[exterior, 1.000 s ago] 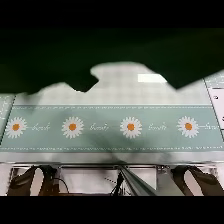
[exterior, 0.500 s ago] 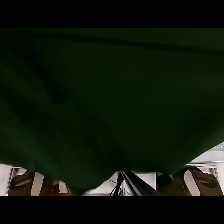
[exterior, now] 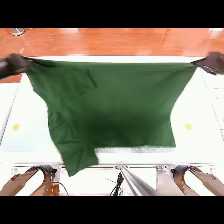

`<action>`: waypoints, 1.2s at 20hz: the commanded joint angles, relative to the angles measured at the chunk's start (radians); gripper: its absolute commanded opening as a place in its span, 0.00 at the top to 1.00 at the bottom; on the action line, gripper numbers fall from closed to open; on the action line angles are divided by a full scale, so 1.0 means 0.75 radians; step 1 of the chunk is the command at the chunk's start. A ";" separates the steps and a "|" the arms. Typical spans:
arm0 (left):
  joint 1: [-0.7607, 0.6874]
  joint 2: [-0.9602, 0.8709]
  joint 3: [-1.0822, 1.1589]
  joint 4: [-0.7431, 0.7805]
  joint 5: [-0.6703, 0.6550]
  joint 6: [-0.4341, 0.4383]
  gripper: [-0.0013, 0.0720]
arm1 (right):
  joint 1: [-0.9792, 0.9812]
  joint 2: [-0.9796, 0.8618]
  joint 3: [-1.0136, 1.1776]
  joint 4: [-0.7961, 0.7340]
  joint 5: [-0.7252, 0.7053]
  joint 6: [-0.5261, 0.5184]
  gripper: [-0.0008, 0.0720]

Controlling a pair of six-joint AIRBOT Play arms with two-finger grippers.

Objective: Fold the shirts.

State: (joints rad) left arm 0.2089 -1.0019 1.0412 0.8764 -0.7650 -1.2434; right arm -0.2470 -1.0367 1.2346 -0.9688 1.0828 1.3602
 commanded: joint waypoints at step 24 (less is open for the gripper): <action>0.034 -0.834 0.277 0.131 -0.669 -0.068 0.95 | -0.045 -0.905 0.298 -0.088 0.380 -0.023 0.95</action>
State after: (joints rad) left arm 0.2417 -1.6249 1.2934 0.9009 -1.2098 -1.3079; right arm -0.2947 -1.7145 1.5074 -0.9363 1.3205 1.3361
